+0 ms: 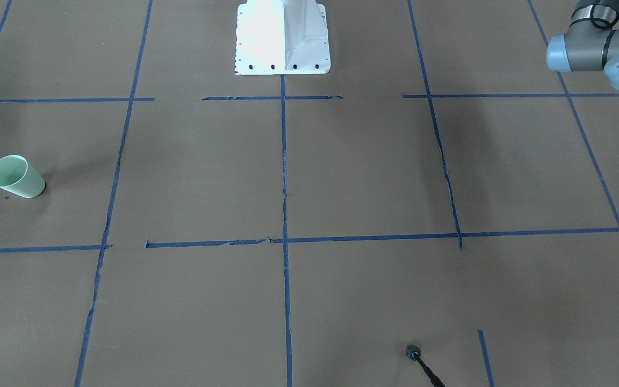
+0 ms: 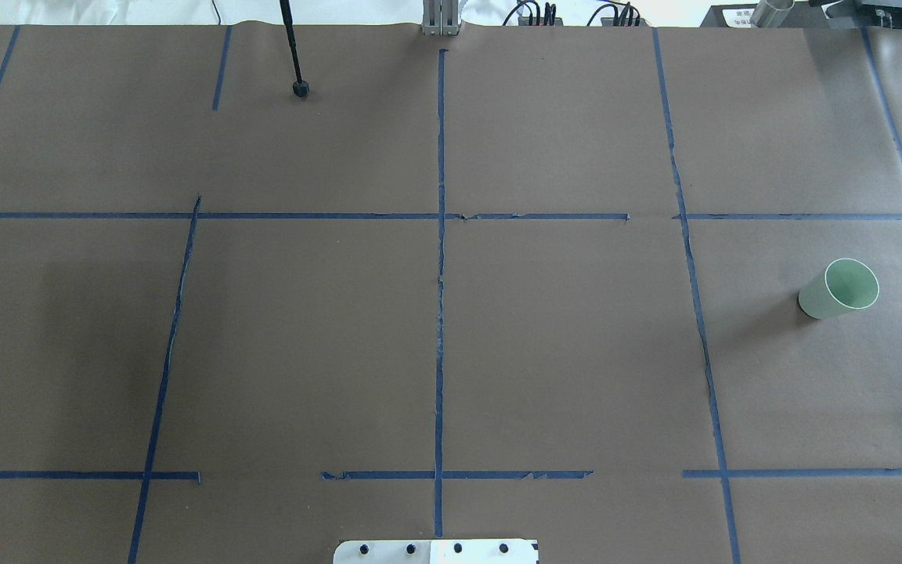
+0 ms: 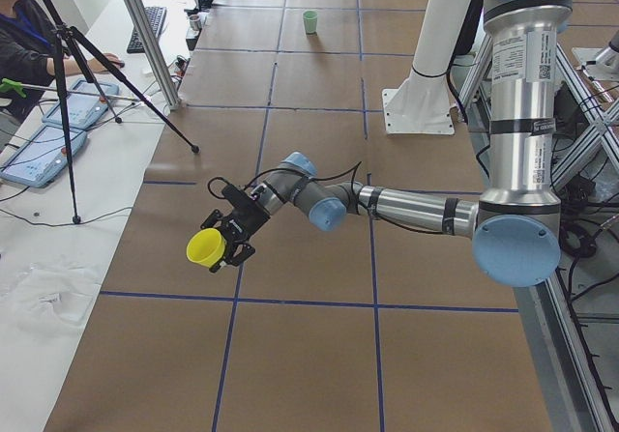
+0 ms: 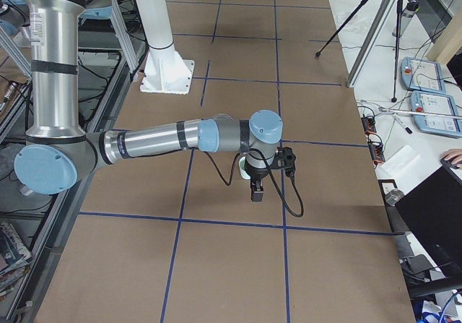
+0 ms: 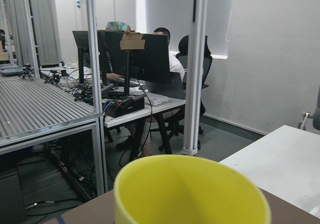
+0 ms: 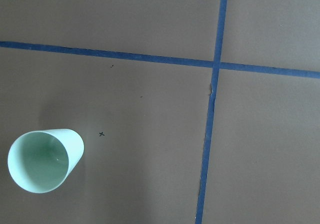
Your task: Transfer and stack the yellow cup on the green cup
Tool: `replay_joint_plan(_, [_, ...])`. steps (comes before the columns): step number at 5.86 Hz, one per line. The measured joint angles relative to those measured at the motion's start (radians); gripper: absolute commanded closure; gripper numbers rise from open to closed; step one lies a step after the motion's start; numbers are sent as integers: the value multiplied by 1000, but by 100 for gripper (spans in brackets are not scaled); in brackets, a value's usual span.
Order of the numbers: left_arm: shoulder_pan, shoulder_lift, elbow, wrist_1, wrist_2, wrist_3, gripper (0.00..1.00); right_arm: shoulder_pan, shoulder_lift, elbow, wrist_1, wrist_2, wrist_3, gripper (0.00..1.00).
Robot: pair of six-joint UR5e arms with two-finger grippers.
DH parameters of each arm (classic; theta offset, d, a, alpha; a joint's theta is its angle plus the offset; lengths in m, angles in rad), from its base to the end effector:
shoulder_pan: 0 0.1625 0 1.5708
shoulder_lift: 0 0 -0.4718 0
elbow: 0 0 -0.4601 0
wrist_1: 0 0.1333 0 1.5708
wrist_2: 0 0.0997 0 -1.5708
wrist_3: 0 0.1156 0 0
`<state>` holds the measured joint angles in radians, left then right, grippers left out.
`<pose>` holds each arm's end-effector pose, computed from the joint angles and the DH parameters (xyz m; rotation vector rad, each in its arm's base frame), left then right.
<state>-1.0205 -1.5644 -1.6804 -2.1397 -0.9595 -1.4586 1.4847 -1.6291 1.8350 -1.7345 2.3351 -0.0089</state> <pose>0.1392 -0.6087 0.5989 0.8874 0.2454 -1.0518 0.0079 -0.5287 0.6186 0.0106 -0.7655 -0.1064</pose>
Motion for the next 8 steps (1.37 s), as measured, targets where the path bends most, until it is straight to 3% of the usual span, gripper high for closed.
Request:
replay_joint_plan(2, [17, -172, 3, -40, -74, 82, 38, -16, 2, 7, 2, 30, 1, 0])
replay_joint_plan(4, [125, -283, 0, -44, -97, 108, 37, -26, 38, 16, 3, 56, 1, 0])
replay_joint_plan(8, [401, -490, -8, -116, 64, 315, 40, -160, 249, 23, -8, 51, 241, 0])
